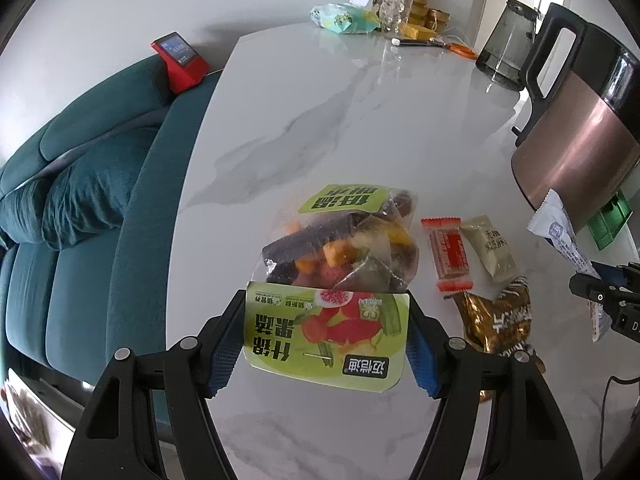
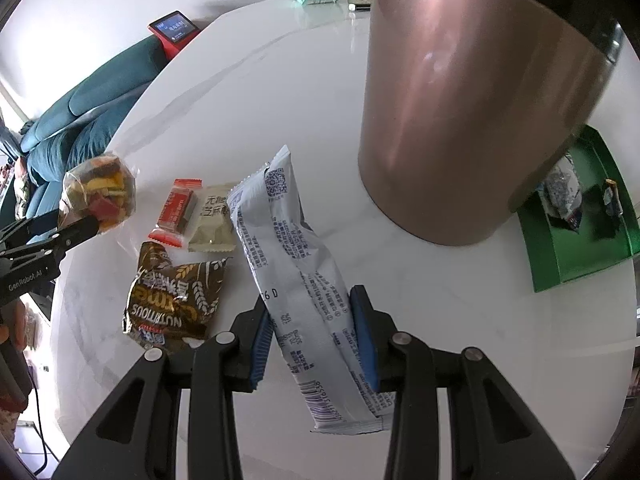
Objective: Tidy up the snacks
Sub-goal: 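Lift the white stick pack and the fruit bag off the table, then carry the white stick pack and fruit bag past the canister toward the green tray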
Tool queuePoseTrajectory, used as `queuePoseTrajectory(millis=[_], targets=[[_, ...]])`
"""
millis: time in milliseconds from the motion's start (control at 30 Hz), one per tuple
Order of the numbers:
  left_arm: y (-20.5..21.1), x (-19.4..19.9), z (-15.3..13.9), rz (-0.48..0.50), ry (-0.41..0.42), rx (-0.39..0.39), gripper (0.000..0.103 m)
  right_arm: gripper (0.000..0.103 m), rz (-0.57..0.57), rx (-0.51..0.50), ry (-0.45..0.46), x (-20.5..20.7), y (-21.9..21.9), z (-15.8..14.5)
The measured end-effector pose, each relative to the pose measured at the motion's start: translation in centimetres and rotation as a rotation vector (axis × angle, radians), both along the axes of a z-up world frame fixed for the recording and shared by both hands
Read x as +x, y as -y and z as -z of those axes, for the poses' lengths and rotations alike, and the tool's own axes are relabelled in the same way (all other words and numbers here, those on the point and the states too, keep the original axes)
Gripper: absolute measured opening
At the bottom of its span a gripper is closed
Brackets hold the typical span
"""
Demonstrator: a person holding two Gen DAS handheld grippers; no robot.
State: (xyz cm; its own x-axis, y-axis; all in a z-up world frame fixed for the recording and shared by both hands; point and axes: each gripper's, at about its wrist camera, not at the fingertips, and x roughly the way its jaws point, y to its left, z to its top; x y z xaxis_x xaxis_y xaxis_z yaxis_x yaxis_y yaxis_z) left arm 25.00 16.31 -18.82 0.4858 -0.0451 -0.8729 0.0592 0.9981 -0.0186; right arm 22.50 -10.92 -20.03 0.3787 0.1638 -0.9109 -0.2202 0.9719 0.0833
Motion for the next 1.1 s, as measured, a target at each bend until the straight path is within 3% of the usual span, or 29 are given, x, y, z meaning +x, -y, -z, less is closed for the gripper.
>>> queuePoseTrajectory(millis=[467,867,1100], targets=[[0.2,-1.4,2.1,-0.029,-0.041,0.016,0.066,0.01,-0.038,-0.003,-0.017,-1.8,0.4,0.0],[0.0,-0.5,3.0,-0.018,-0.079,0.038,0.069,0.01,-0.048,-0.013,-0.036,-0.4,-0.8,1.0],[0.9,0.4,2.7,0.012,-0.1,0.096,0.075,0.01,-0.055,-0.016,-0.044,0.5,-1.4,1.6]])
